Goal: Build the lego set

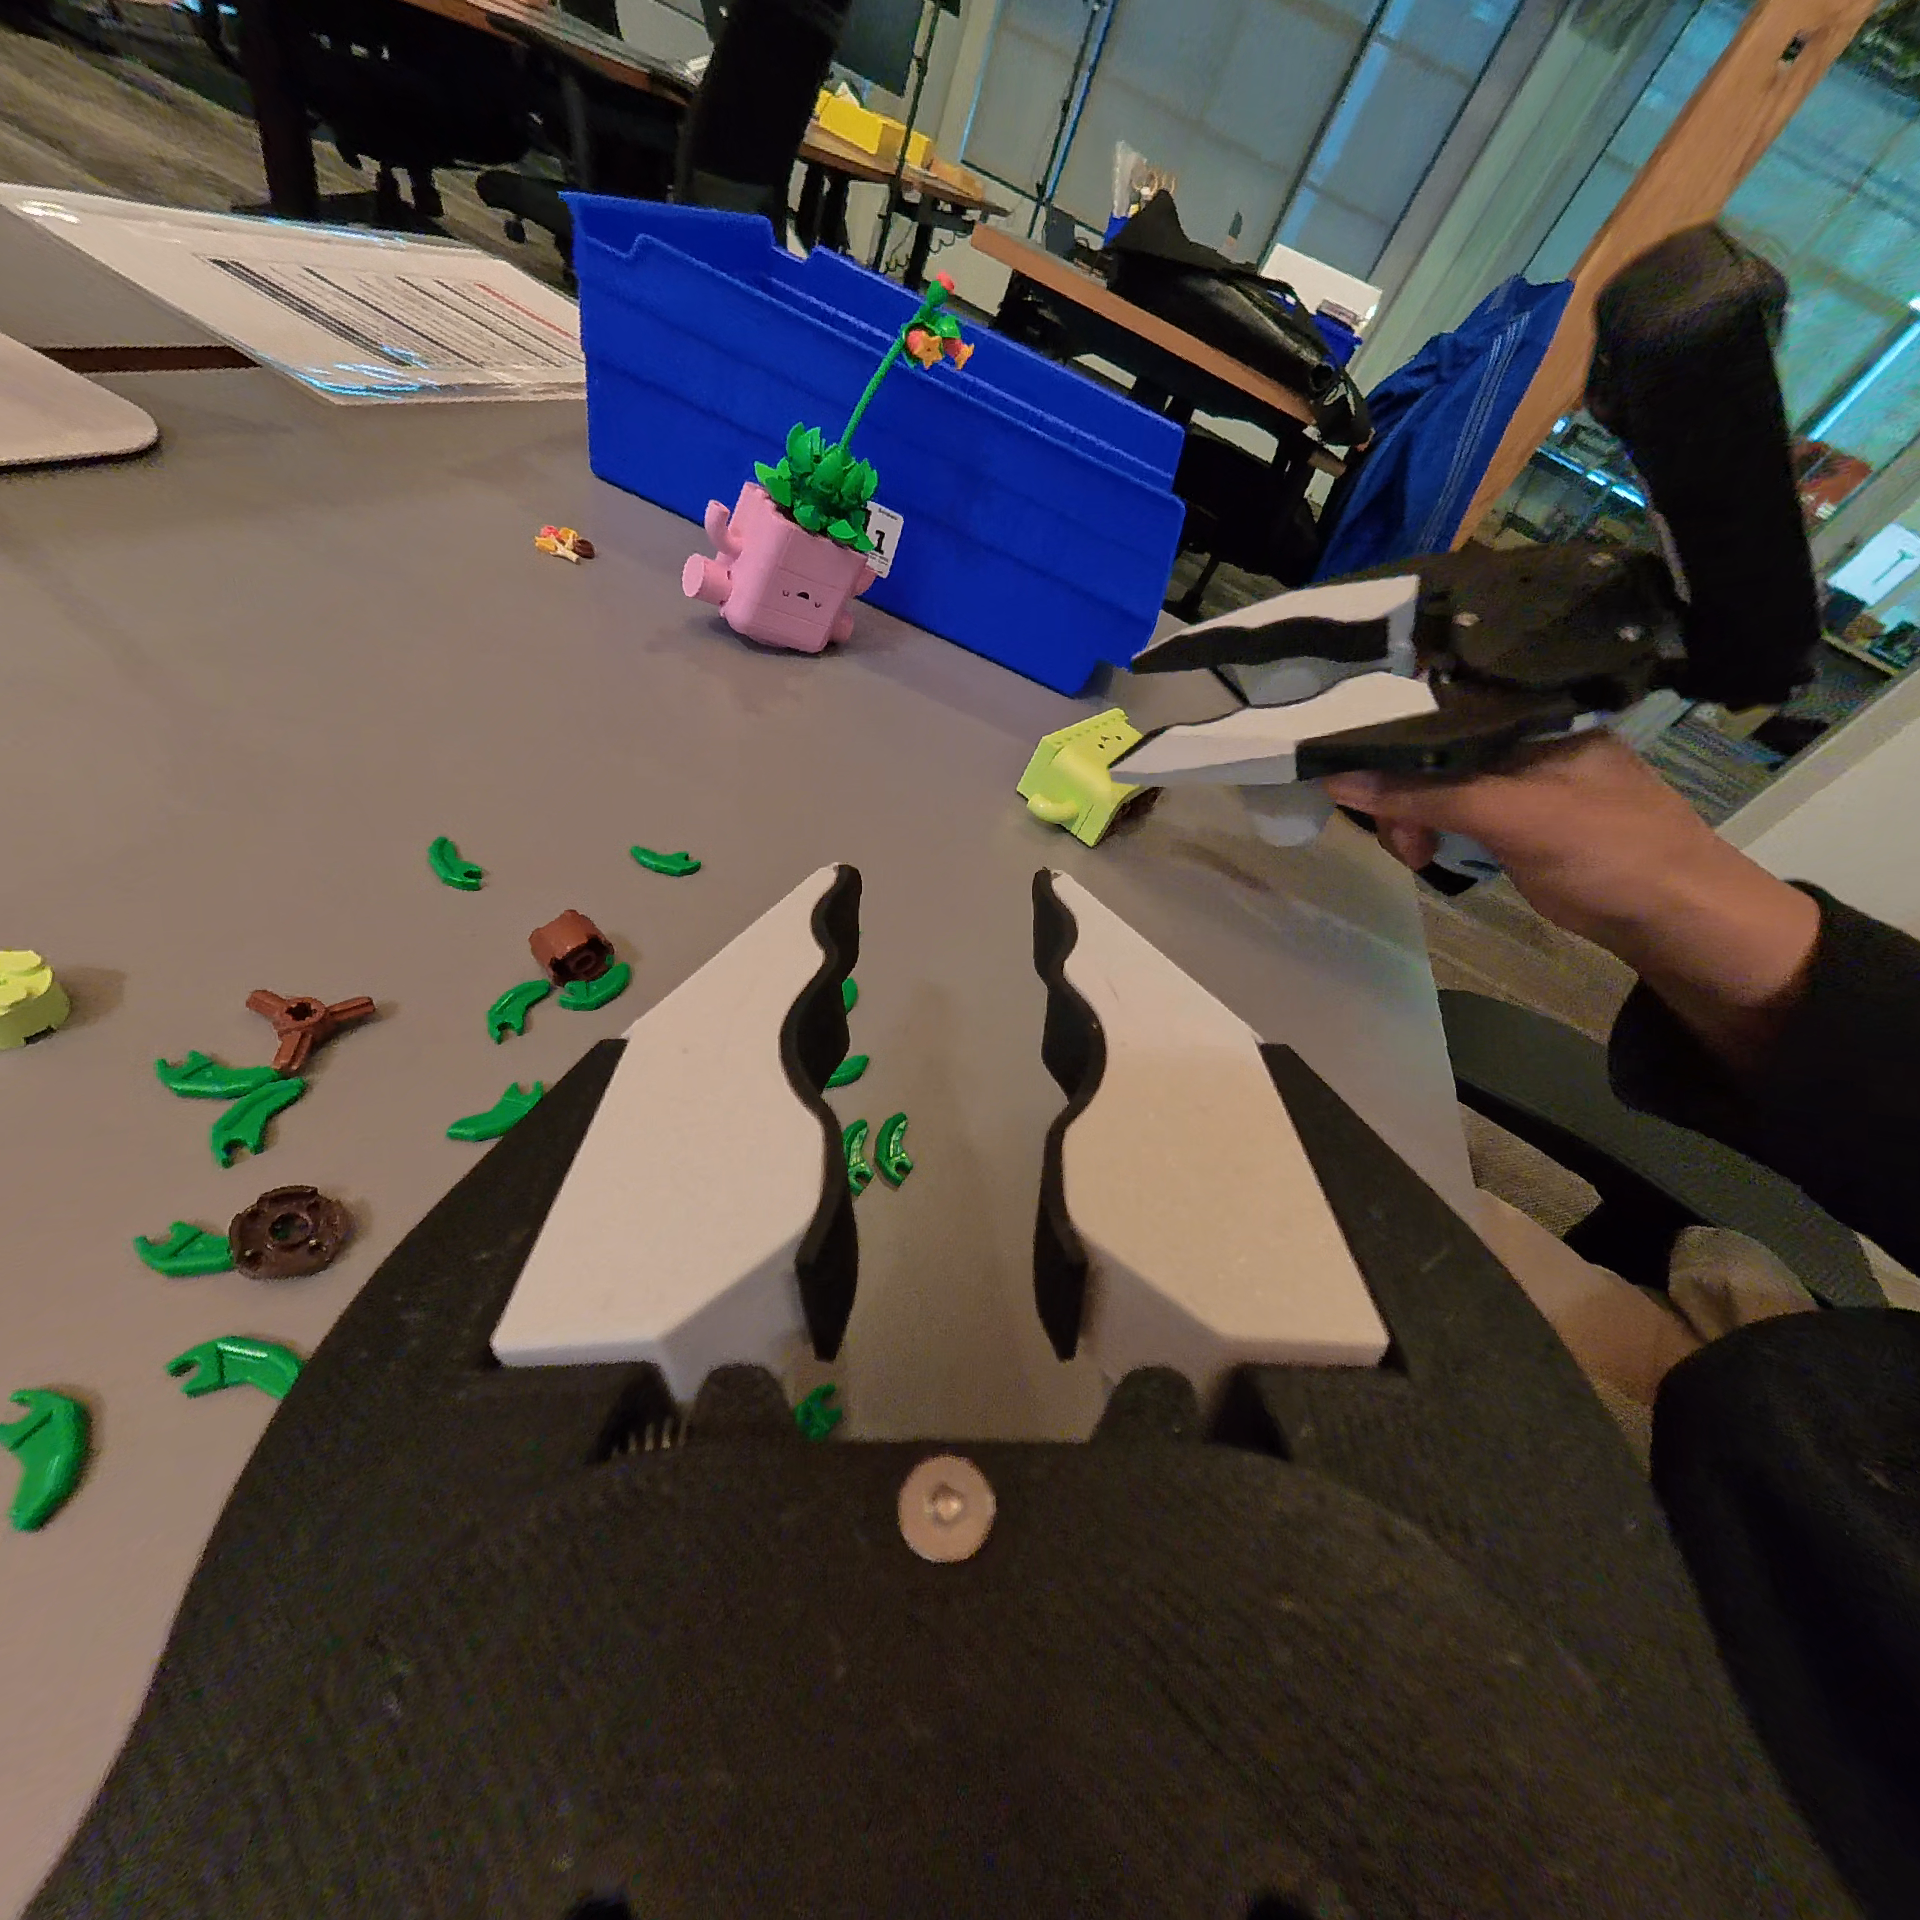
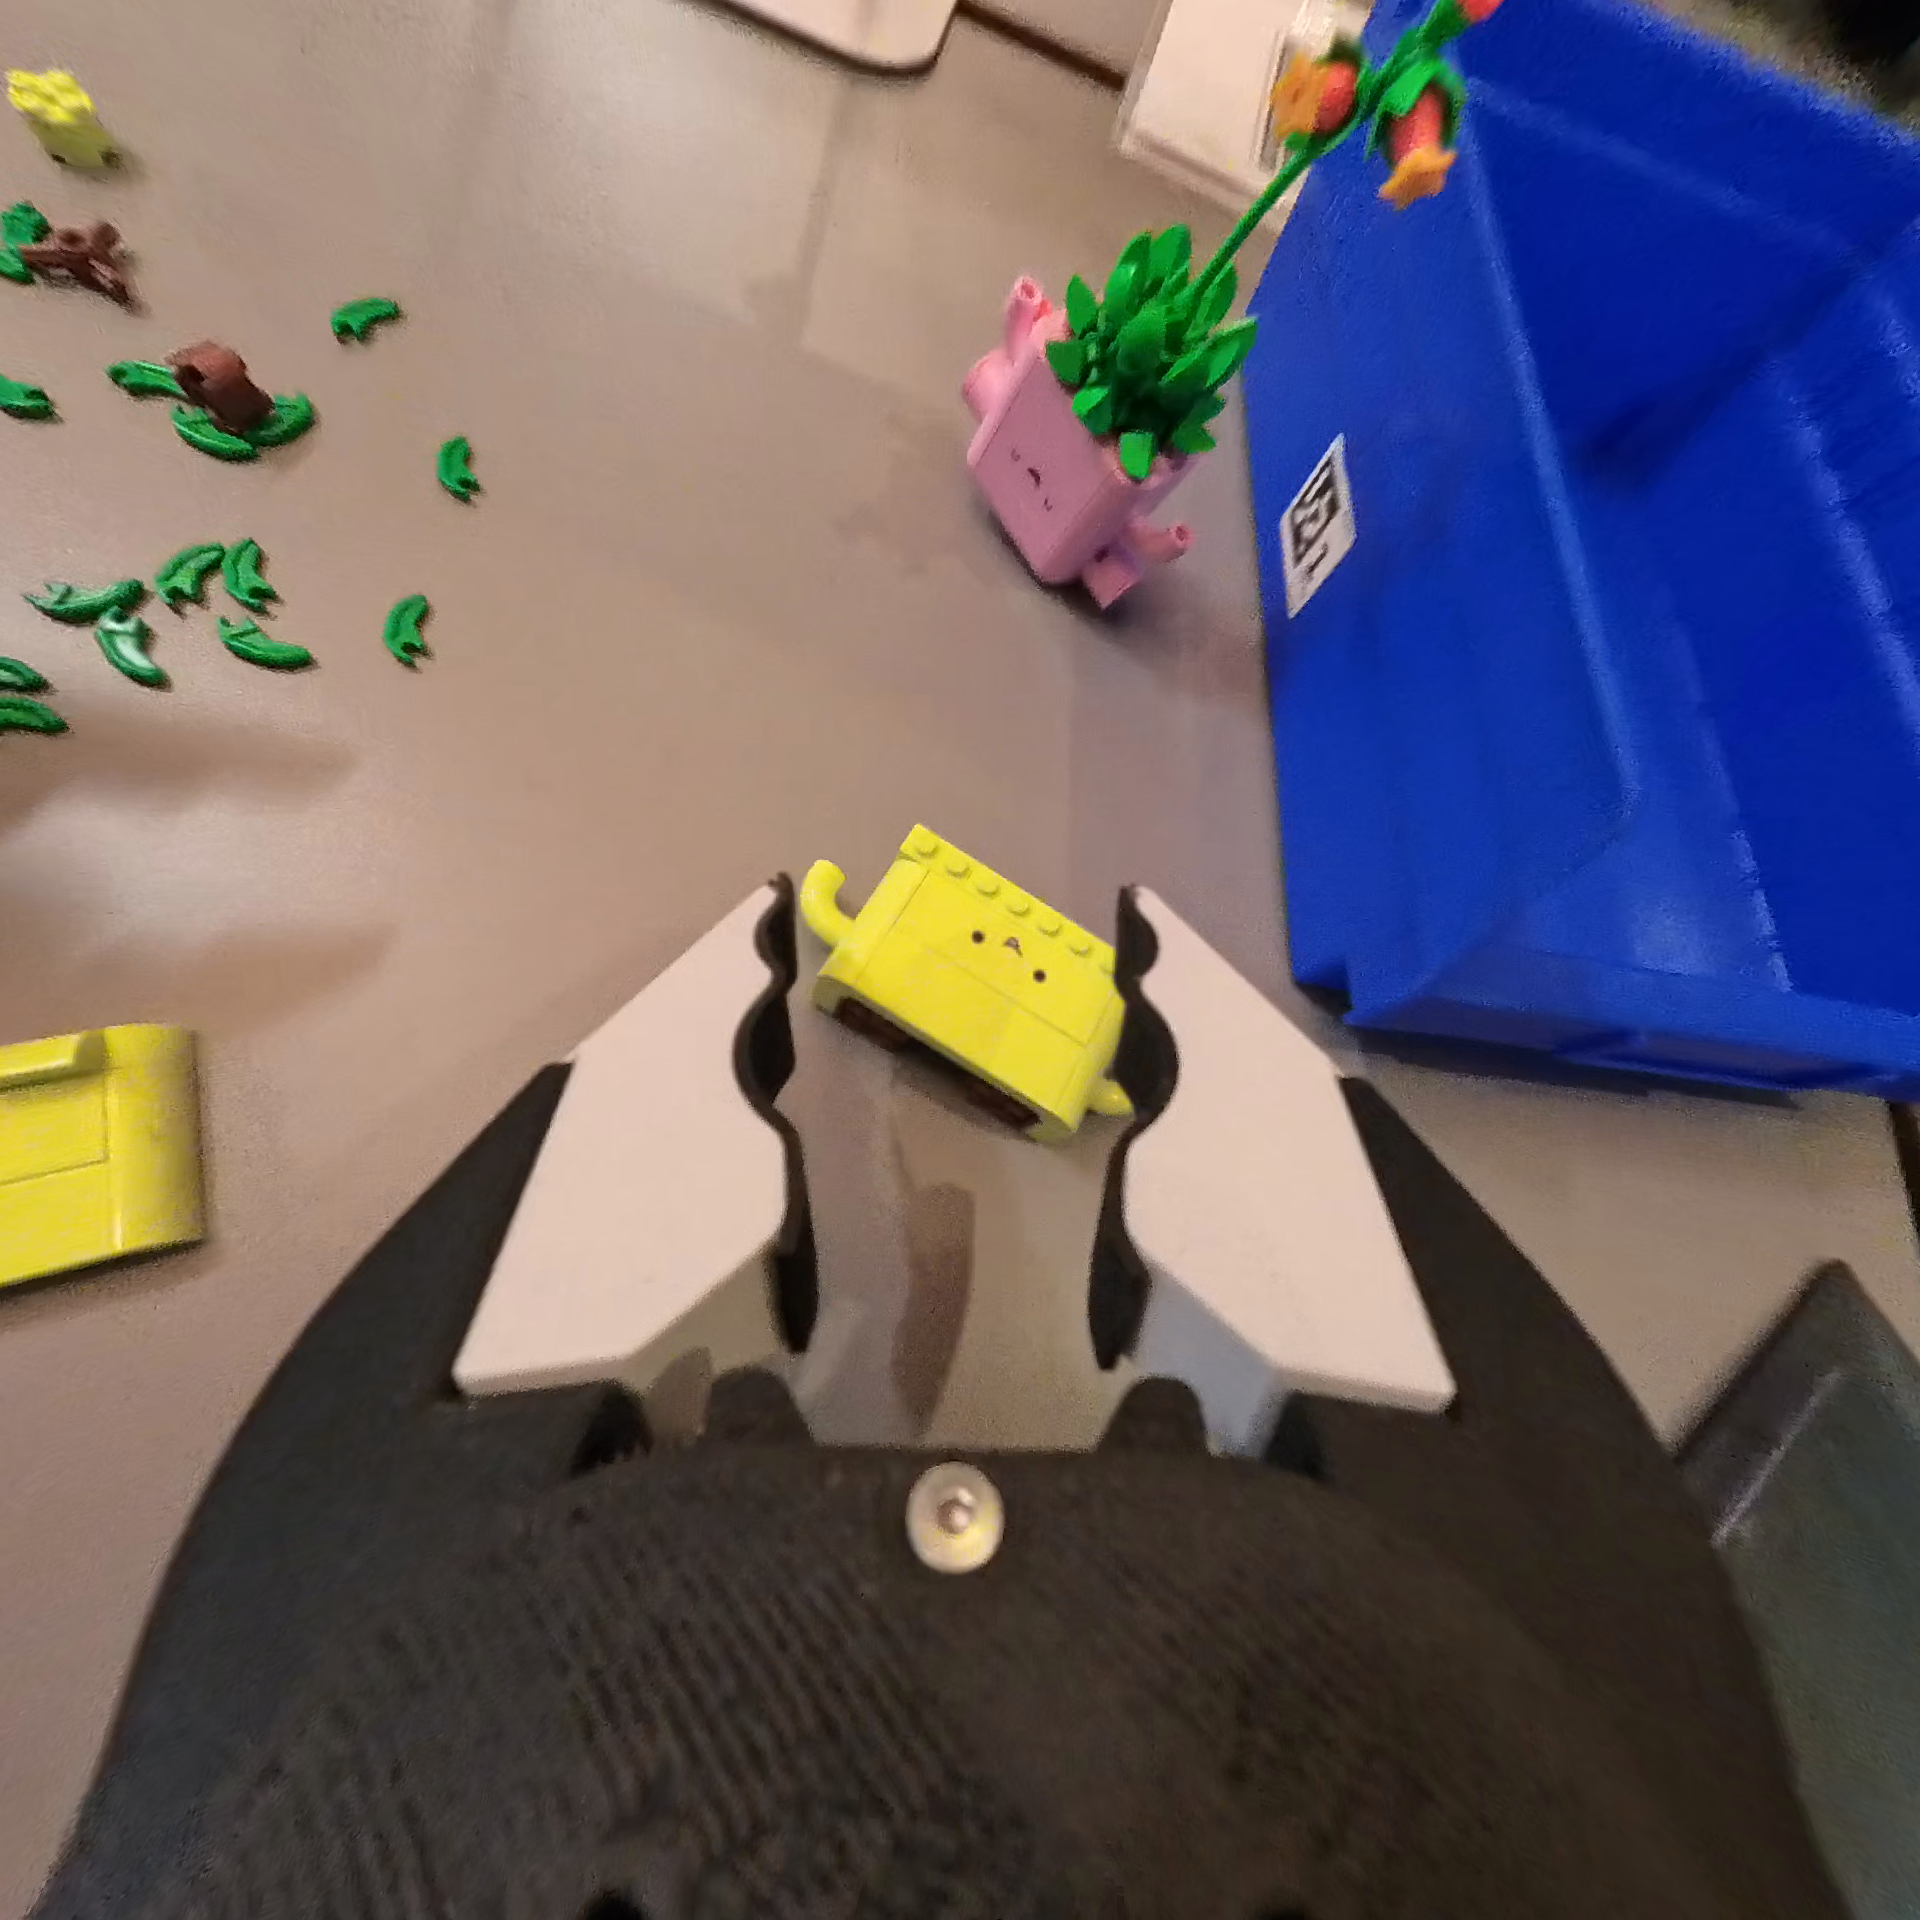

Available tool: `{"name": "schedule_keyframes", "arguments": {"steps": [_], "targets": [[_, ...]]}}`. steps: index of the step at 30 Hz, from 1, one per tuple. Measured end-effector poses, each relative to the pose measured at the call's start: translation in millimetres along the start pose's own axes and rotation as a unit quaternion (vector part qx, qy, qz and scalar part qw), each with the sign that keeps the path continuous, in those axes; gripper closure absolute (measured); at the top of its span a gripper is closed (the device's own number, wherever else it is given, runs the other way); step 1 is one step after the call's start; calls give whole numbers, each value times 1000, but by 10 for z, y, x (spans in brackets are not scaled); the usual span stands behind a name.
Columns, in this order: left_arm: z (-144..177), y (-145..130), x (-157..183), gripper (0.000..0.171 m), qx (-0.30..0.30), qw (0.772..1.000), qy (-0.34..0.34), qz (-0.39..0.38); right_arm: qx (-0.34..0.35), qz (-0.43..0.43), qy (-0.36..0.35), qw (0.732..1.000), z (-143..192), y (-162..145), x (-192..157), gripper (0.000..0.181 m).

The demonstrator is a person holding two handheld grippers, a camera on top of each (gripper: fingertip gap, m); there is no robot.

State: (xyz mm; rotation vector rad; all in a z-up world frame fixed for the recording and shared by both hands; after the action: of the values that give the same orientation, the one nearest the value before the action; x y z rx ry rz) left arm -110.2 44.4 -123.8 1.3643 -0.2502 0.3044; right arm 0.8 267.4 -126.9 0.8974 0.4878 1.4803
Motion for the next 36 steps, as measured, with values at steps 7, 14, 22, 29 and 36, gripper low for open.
{"name": "schedule_keyframes", "arguments": {"steps": [7,14,22,29,36], "targets": [[-12,-9,23,139,-6,1000,-1,-7,-58,-25,25,998,-151,-50,62,96],[-12,-9,18,139,-5,1000,-3,-2,-63,-19,33,997,-145,-163,63,110],[-13,-10,7,139,-6,1000,-4,3,-80,53,6,995,-65,-229,-51,118],[-18,-13,13,139,-7,1000,-7,4,-89,88,-1,992,-34,-239,-94,126],[-17,-13,14,139,-7,1000,-6,3,-96,112,9,989,-1,-235,-101,136]]}}
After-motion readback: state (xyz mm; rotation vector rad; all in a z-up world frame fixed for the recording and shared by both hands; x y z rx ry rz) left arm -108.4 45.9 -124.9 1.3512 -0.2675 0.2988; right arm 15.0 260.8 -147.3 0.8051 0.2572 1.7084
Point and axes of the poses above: each gripper's, where its closed fingertips meet, z back along the fingers, y out of its top, x = y × z across the jaws, the point moved 7 cm from there along z, back along the fingers
